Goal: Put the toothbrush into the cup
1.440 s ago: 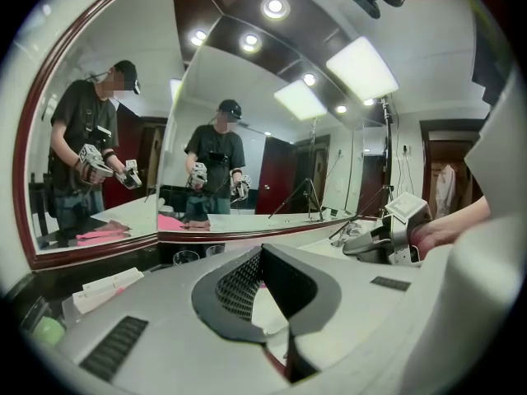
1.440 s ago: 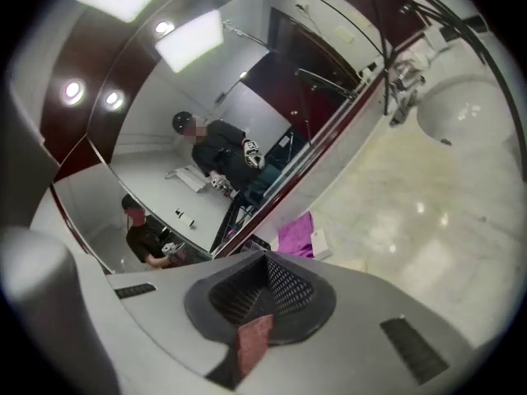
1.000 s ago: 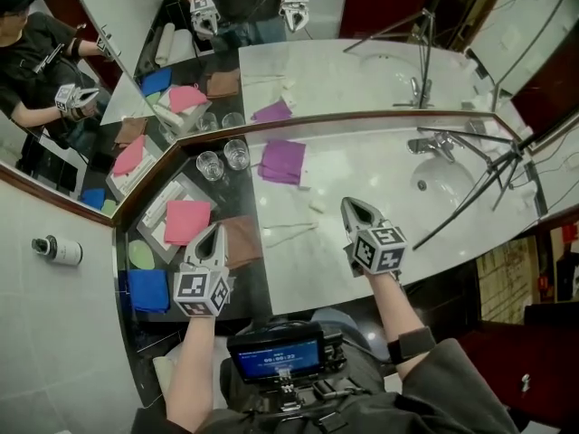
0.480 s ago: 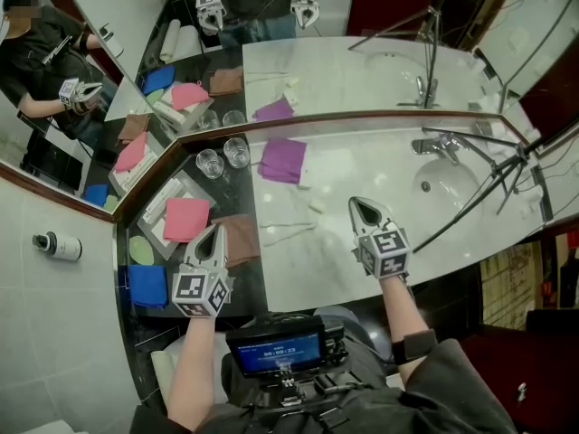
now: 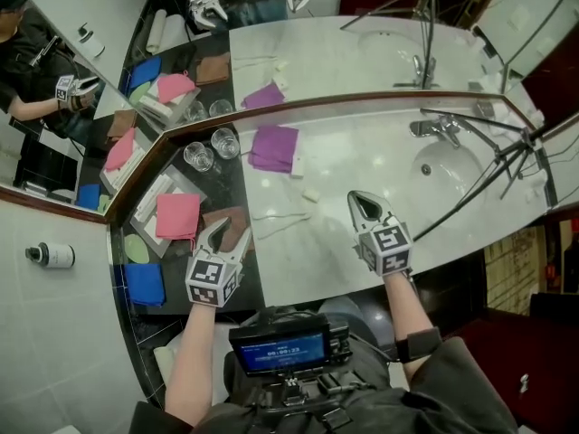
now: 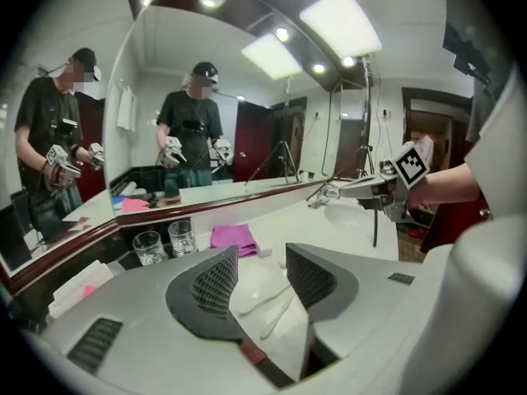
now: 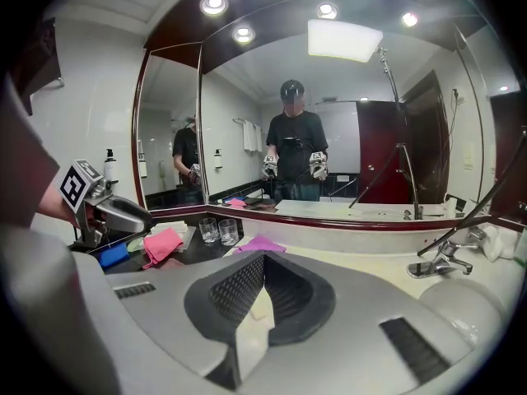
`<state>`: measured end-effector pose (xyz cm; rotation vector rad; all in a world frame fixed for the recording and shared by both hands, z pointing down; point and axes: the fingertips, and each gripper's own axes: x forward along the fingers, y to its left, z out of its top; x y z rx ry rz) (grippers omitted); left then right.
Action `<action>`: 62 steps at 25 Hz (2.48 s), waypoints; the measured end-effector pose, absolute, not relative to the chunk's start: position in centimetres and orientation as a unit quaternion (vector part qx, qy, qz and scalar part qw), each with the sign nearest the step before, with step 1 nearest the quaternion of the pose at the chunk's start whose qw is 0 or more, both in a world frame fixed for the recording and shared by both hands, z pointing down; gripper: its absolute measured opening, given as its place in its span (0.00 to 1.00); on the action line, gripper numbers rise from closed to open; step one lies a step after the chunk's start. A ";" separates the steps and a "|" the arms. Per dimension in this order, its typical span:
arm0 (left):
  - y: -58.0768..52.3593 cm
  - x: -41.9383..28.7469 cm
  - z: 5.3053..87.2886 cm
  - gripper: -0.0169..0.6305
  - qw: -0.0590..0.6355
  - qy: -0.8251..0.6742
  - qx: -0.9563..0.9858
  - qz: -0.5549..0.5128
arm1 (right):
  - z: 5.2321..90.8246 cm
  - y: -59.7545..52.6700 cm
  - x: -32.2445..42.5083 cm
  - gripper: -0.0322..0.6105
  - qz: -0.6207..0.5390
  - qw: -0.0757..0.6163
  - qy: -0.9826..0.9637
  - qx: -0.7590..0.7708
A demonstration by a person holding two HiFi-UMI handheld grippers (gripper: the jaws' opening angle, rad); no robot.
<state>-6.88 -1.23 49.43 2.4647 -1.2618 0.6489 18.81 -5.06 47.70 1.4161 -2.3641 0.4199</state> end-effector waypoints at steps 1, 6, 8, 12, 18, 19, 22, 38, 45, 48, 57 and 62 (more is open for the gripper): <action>-1.2 -6.0 50.4 0.33 0.148 -0.421 0.861 0.244 | 48.0 -5.0 19.0 0.06 0.149 0.179 -0.835 0.499; 0.2 -1.4 55.1 0.41 0.169 -0.318 0.872 0.332 | 49.6 -4.4 20.2 0.06 0.160 0.196 -0.832 0.494; 0.7 0.2 57.3 0.43 0.171 -0.281 0.871 0.366 | 50.3 -4.1 20.6 0.06 0.164 0.202 -0.831 0.492; 1.1 2.4 61.4 0.43 0.179 -0.238 0.863 0.409 | 51.9 -3.9 21.3 0.06 0.158 0.227 -0.828 0.489; 0.7 5.0 65.5 0.43 0.190 -0.194 0.853 0.445 | 54.5 -4.6 22.9 0.06 0.141 0.277 -0.810 0.497; 0.6 5.4 66.0 0.43 0.189 -0.189 0.852 0.450 | 55.0 -4.8 23.4 0.06 0.141 0.283 -0.805 0.502; 0.3 6.2 67.4 0.42 0.189 -0.178 0.849 0.461 | 56.3 -5.3 25.4 0.06 0.132 0.316 -0.784 0.518; 0.1 7.3 72.2 0.28 0.163 -0.153 0.813 0.537 | 58.6 -3.9 34.1 0.06 0.175 0.319 -0.730 0.578; 0.1 7.6 72.6 0.09 0.152 -0.156 0.810 0.544 | 59.2 -3.1 35.9 0.06 0.187 0.320 -0.719 0.588; 0.0 7.8 72.4 0.06 0.160 -0.161 0.812 0.537 | 59.5 -3.0 36.2 0.06 0.194 0.319 -0.716 0.589; -1.6 8.1 70.3 0.05 0.179 -0.194 0.828 0.495 | 60.0 -3.6 35.6 0.06 0.202 0.319 -0.722 0.580; -3.8 8.0 67.7 0.05 0.179 -0.246 0.846 0.439 | 59.6 -4.5 34.3 0.06 0.195 0.323 -0.731 0.568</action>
